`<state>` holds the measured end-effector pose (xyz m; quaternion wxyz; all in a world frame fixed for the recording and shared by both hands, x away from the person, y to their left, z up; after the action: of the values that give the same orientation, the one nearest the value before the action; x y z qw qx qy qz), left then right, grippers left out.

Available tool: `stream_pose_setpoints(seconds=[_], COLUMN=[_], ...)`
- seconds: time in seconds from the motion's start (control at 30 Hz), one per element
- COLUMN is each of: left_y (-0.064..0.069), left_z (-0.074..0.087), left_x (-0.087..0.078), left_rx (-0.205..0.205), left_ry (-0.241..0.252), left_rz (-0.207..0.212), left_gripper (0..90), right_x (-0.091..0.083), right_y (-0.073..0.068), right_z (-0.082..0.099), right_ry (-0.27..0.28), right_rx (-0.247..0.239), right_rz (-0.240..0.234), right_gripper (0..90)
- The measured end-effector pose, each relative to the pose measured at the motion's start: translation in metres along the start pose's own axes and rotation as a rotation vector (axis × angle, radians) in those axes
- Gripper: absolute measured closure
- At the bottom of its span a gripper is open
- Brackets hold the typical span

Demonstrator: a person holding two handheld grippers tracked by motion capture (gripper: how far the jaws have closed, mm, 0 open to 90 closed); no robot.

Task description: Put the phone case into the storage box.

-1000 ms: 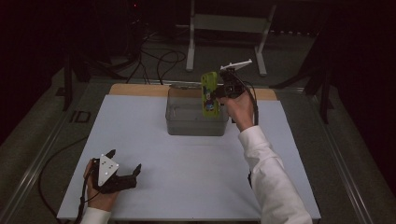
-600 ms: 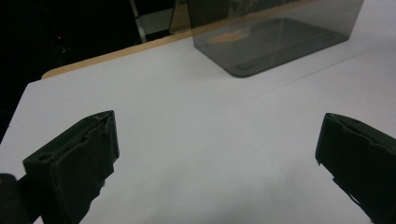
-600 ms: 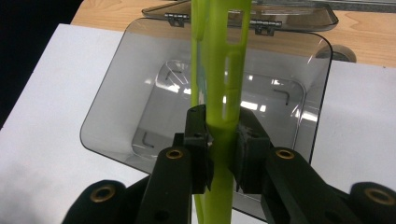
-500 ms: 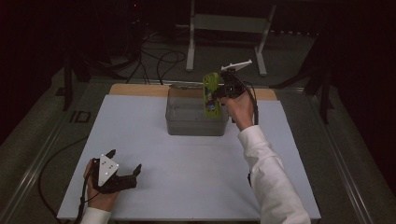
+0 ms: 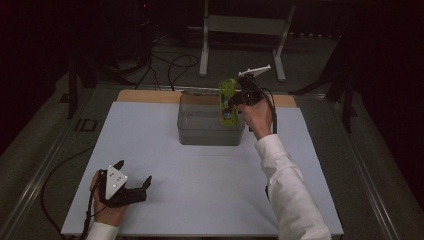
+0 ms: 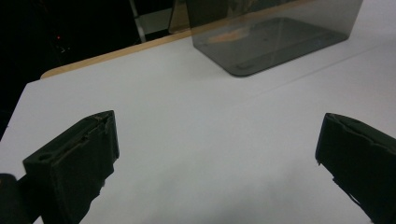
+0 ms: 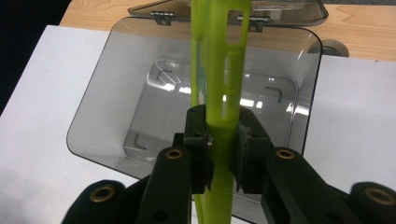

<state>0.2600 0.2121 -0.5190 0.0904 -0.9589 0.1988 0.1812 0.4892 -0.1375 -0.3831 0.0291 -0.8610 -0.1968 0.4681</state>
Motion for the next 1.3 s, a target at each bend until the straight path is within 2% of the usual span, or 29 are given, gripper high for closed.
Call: stream_pose_setpoints(seconds=[0.8,1.3], left_y=[0.0,0.0], left_z=[0.0,0.0], left_x=[-0.001,-0.001], left_rx=[-0.002,-0.002], left_ry=[0.006,0.006], left_rz=[-0.004,-0.004], left_gripper=[0.0,0.0], right_x=[0.01,0.015], right_y=[0.013,0.018], right_z=[0.005,0.008], right_ry=[-0.012,-0.021], right_rx=[0.03,0.032], right_rz=[0.038,0.058], right_gripper=[77.4,77.4])
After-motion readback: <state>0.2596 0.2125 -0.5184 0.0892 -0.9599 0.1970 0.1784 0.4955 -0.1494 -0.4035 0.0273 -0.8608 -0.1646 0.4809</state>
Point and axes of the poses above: each handheld gripper's, and its own axes: x roughly forward along the jaws, z roughly out of its underside, y roughly to its right, the point moved 3 cm from there along x, roughly forward along the jaws, and after that the axes turned 2 degrees about -x, right-handed, at the moved point
